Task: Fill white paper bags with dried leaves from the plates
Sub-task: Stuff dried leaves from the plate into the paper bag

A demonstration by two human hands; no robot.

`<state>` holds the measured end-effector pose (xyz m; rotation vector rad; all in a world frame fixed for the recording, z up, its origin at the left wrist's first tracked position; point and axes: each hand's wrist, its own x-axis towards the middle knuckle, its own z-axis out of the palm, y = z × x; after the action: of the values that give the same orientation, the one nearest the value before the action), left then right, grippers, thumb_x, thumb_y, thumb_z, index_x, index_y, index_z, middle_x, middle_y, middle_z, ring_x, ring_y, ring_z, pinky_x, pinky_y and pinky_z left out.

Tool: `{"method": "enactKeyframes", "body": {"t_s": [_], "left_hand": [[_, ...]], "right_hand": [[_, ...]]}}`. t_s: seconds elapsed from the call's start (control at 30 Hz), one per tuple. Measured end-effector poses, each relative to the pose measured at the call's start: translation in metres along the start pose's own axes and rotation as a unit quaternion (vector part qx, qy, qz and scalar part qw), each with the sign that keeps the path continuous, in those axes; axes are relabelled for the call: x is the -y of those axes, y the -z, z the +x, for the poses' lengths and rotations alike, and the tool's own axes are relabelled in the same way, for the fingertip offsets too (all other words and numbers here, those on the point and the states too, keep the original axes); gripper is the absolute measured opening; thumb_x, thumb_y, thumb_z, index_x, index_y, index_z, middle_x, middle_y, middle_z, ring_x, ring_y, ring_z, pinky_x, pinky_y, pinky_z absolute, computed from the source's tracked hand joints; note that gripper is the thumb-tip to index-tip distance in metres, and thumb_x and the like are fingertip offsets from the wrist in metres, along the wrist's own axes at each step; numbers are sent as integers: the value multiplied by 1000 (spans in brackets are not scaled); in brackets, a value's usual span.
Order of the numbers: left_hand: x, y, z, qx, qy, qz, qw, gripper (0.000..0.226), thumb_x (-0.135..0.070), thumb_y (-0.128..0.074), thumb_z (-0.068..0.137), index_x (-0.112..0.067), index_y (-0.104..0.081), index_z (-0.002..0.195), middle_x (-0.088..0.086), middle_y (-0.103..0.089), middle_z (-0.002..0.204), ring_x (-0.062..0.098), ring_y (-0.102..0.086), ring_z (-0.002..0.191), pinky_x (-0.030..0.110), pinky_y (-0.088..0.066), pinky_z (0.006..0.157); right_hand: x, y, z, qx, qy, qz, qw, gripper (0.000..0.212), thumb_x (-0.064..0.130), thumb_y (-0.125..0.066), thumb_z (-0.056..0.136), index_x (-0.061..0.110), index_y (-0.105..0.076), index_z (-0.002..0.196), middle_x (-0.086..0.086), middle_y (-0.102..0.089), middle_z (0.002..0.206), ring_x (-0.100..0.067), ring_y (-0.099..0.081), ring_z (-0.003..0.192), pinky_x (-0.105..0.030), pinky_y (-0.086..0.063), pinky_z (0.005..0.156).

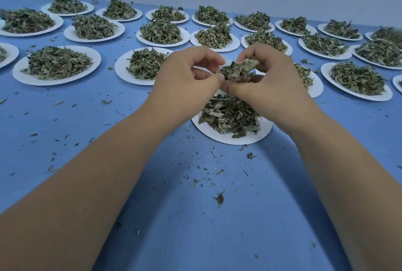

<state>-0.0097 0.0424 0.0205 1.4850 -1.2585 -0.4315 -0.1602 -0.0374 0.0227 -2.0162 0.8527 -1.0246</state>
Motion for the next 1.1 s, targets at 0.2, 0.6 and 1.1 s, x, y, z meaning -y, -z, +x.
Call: {"method": "enactKeyframes", "body": {"t_s": [0.2,0.6,1.1], "left_hand": [[7,0,6,-16,9,8,1000,16,-14,-76,83,-27,-70,90,-13,-70,81,7,-69,68,21,-54,64],[1,5,5,-17,30,-31,999,21,0,-75,76,-20,-71,72,-5,-67,66,9,-61,60,24,-52,61],[-4,1,0,-10,44,-46,998,12,-10,-81,77,-18,-73,73,-3,-67,63,19,-63,65,53,-59,77]], "right_hand": [[-2,13,3,116,-47,60,990,25,22,-75,74,29,-73,98,1,-75,98,-31,-73,94,-47,-59,86],[5,8,-3,26,22,-22,999,21,15,-85,79,33,-74,82,22,-73,80,-14,-74,66,-27,-60,65],[-2,1,4,-50,9,-91,995,15,24,-76,81,27,-62,85,5,-67,70,-10,-60,55,-21,-42,54]]}}
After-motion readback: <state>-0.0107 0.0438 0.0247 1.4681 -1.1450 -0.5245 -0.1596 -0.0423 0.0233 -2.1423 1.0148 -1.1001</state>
